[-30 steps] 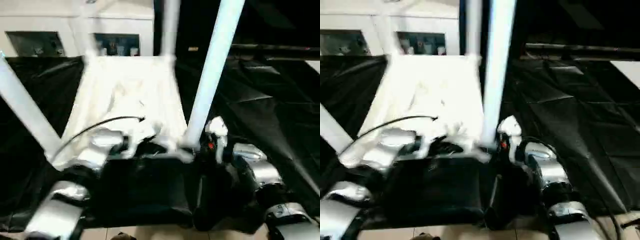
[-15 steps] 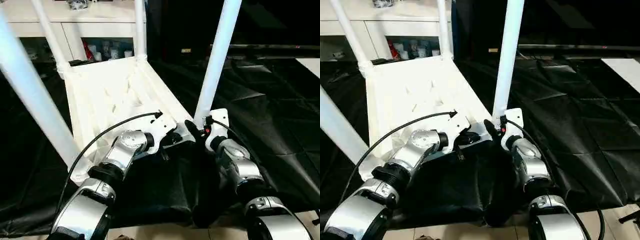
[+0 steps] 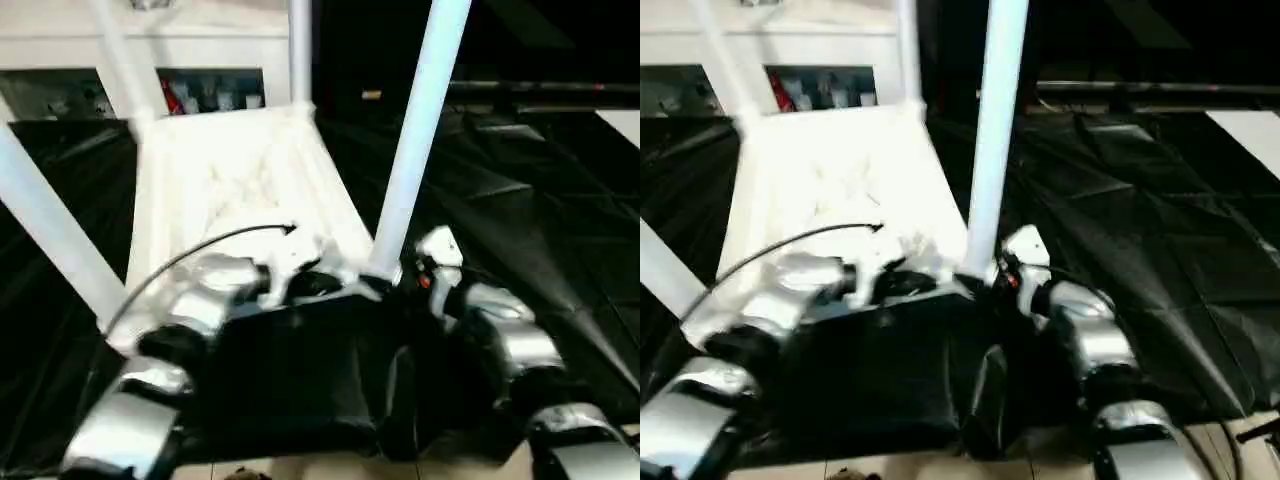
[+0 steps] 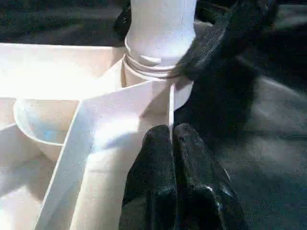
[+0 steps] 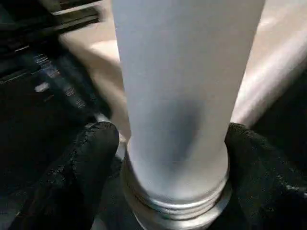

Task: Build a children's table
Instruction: Rotate leg to tighten

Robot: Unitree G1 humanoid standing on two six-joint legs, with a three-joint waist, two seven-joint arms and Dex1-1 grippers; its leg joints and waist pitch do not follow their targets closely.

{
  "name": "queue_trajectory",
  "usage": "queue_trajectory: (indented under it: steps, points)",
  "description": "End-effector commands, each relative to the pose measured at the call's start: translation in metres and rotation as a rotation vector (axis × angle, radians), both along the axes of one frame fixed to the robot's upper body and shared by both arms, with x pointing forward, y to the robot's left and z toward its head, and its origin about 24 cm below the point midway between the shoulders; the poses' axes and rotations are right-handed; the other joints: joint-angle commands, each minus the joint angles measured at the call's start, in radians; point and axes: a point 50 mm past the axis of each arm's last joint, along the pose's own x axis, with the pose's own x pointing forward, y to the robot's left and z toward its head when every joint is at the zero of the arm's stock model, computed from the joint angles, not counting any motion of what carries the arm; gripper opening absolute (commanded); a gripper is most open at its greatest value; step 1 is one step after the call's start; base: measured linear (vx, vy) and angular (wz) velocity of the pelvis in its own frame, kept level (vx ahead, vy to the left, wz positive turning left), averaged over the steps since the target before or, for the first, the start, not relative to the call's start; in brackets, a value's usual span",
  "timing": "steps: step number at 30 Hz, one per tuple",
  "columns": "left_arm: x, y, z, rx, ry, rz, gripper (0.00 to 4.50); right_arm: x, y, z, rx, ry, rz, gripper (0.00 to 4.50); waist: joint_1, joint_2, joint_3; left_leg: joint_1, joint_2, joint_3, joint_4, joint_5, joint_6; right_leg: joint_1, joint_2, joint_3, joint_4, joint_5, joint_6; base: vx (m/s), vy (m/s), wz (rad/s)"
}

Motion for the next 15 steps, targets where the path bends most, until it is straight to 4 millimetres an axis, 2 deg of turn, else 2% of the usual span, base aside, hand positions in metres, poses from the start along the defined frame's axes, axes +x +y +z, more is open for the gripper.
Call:
queue_trajectory:
  steps: [1, 3, 6, 7, 10, 12, 15]
  points:
    - [-0.011, 0.000, -0.007, 0.007, 0.074, -0.099, 0.00, -0.007, 0.012, 0.005, 0.013, 0.014, 0.170, 3.65, 0.006, -0.017, -0.064, 0.025, 0.077, -0.036, -0.061, -0.125, 0.103, 0.029, -0.069, 0.035, -0.035, -0.054, -0.288, 0.000, 0.000, 0.00]
    - [-0.013, 0.007, -0.006, 0.013, 0.096, -0.127, 0.00, -0.008, 0.009, 0.006, 0.003, 0.024, 0.209, 3.65, 0.011, -0.014, -0.066, 0.027, 0.079, -0.035, -0.059, -0.117, 0.106, 0.026, -0.070, 0.036, -0.031, -0.042, -0.293, 0.000, 0.000, 0.00]
    - [-0.013, 0.013, -0.005, 0.022, 0.099, -0.124, 0.00, -0.007, 0.009, 0.006, -0.005, 0.029, 0.222, 3.65, 0.019, -0.017, -0.065, 0.029, 0.079, -0.031, -0.055, -0.118, 0.099, 0.017, -0.068, 0.037, -0.027, -0.030, -0.298, 0.000, 0.000, 0.00]
    - [-0.013, 0.013, -0.005, 0.022, 0.097, -0.122, 0.00, -0.006, 0.010, 0.006, -0.003, 0.029, 0.221, 3.33, 0.020, -0.018, -0.062, 0.028, 0.079, -0.032, -0.057, -0.133, 0.091, 0.016, -0.068, 0.037, -0.027, -0.051, -0.295, 0.000, 0.000, 0.00]
    - [-0.013, 0.012, -0.005, 0.017, 0.094, -0.117, 0.00, -0.006, 0.013, 0.007, 0.010, 0.027, 0.224, 3.32, 0.021, -0.022, -0.058, 0.028, 0.080, -0.034, -0.061, -0.184, 0.057, 0.017, -0.074, 0.039, -0.037, -0.143, -0.274, 0.000, 0.000, 0.00]
    - [-0.014, 0.011, -0.005, 0.011, 0.092, -0.115, 0.00, -0.007, 0.016, 0.007, 0.021, 0.035, 0.237, 2.93, 0.020, -0.024, -0.057, 0.027, 0.079, -0.035, -0.063, -0.199, 0.045, 0.017, -0.074, 0.040, -0.039, -0.173, -0.263, 0.000, 0.000, 0.00]
    - [-0.014, 0.009, -0.005, 0.003, 0.089, -0.111, 0.00, -0.010, 0.018, 0.004, 0.027, 0.046, 0.247, 2.83, 0.020, -0.025, -0.058, 0.027, 0.079, -0.035, -0.061, -0.177, 0.044, 0.017, -0.073, 0.041, -0.035, -0.146, -0.261, 0.000, 0.000, 0.00]
